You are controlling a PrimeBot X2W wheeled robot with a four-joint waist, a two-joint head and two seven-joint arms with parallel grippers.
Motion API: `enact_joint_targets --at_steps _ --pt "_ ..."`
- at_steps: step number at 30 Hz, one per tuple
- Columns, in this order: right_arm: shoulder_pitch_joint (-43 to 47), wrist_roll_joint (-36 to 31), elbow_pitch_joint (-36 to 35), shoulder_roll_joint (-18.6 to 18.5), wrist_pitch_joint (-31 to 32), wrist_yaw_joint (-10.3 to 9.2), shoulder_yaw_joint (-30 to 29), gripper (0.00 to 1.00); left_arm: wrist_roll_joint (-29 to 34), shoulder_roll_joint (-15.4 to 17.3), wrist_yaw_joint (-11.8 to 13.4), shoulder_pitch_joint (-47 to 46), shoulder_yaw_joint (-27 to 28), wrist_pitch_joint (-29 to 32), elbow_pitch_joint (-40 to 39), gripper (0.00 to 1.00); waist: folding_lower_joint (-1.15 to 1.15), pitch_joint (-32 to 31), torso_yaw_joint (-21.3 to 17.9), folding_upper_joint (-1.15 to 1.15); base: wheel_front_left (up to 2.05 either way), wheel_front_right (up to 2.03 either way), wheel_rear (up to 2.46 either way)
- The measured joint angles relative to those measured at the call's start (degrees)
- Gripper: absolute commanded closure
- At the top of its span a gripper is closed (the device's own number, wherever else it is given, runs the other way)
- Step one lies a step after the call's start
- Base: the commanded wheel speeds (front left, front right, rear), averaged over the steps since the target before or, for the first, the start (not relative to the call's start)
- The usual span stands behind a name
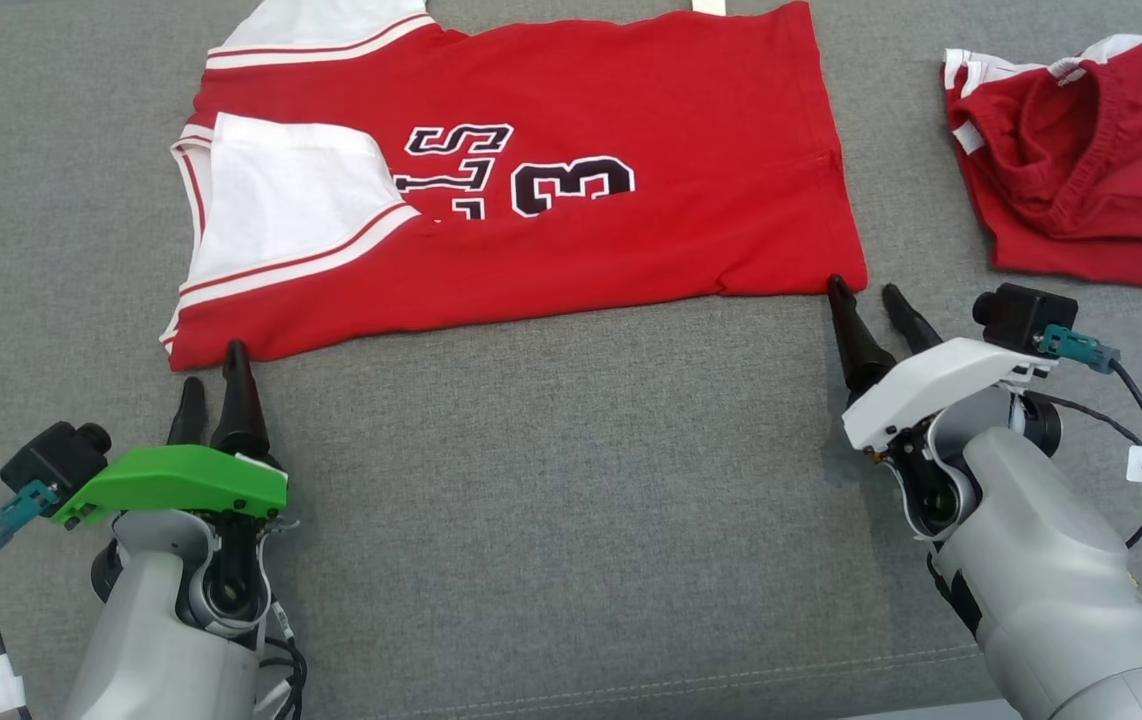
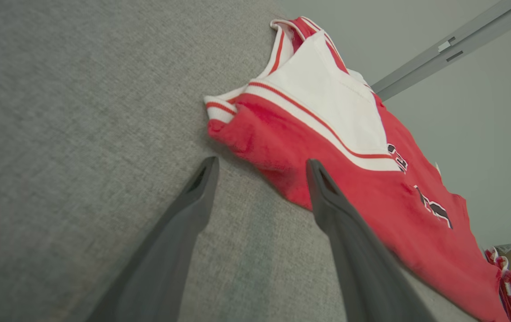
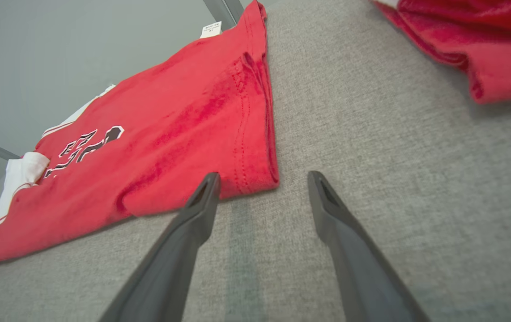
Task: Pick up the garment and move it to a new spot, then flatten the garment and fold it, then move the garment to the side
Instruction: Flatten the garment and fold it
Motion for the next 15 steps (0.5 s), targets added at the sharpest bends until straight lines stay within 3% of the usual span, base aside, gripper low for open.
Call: enact_joint_targets --at_steps 9,10,13,15 --pt "-0.3 1.0 0.1 0.3 0.4 0.08 0.8 0.0 -2.5 0.3 1.3 -2.9 -0.5 -0.3 0.7 0.0 0.0 1.5 -0.6 0.0 0.0 0.0 0.0" --pt "-0.3 1.3 0.1 0.3 0.4 0.09 0.9 0.0 -2.6 0.3 1.3 -3.0 -0.5 -0.3 0.8 0.06 0.0 1.6 -0.6 0.0 0.0 0.0 0.0" --pt "-0.7 2.1 0.1 0.3 0.5 0.09 1.2 0.0 -2.8 0.4 1.4 -3.7 -1.1 -0.4 0.8 0.44 0.0 1.9 -0.5 0.0 0.0 0.0 0.0" --pt "-1.2 2.4 0.1 0.4 0.5 0.08 1.3 0.0 -2.9 0.4 1.7 -4.1 -1.6 -0.8 0.8 0.51 0.0 2.1 -0.5 0.0 0.0 0.0 0.0"
